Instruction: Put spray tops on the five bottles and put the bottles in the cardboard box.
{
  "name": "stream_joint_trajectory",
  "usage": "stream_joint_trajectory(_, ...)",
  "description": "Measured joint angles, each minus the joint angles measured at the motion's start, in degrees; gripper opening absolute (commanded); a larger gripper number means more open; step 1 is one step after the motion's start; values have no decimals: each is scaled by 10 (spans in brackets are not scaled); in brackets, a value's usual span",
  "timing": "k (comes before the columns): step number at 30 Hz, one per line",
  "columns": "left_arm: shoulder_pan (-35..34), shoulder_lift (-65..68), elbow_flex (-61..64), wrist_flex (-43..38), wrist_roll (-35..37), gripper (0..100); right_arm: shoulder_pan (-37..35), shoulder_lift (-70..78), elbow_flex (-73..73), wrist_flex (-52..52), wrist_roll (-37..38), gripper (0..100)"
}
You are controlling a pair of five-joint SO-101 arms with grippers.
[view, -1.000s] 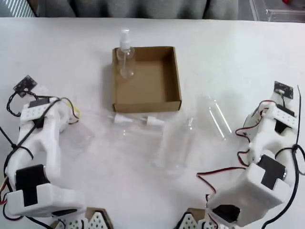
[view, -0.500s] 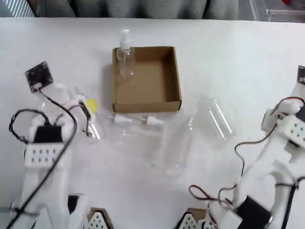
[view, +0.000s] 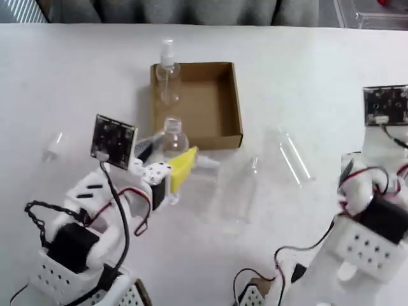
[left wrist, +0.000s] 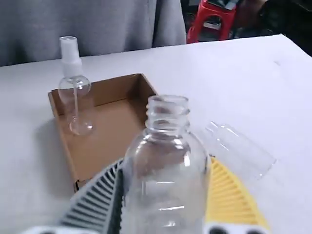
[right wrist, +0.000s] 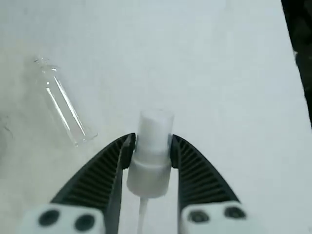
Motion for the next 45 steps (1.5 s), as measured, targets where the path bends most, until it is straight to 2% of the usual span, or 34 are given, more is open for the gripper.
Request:
stream_joint_trajectory(5, 21, 10, 0, -7, -2, 24, -4, -101, -23, 23, -69, 16)
stream_joint_trajectory(8, 22, 10, 0, -7, -5, 22, -34, -131, -33, 11, -115, 21)
stream_joint_trajectory(15, 23, -54, 40, -11, -113, 22, -156, -85, -22, -159, -221, 17)
stream_joint_trajectory(19, 22, -98, 83, -11, -124, 23, -196, -78, -20, -229, -233, 17)
stream_joint_trajectory(21, 24, -112, 105, -11, -124, 22, -238, -90, -21, -263, -246, 17)
stream_joint_trajectory(27, 23, -147, 164, -57, -124, 22, -364, -120, -19, -384, -367, 16)
stream_joint_trajectory(32, 23, -193, 216, -104, -124, 22, -397, -161, 8, -494, -453, 16)
stream_joint_trajectory(37, 22, -260, 246, -118, -124, 22, -398, -200, 83, -607, -546, 16)
stream_joint_trajectory(41, 22, -308, 263, -122, -124, 22, -404, -229, 144, -661, -565, 16)
stream_joint_trajectory(45, 22, -326, 301, -171, -124, 22, -469, -238, 171, -671, -567, 16)
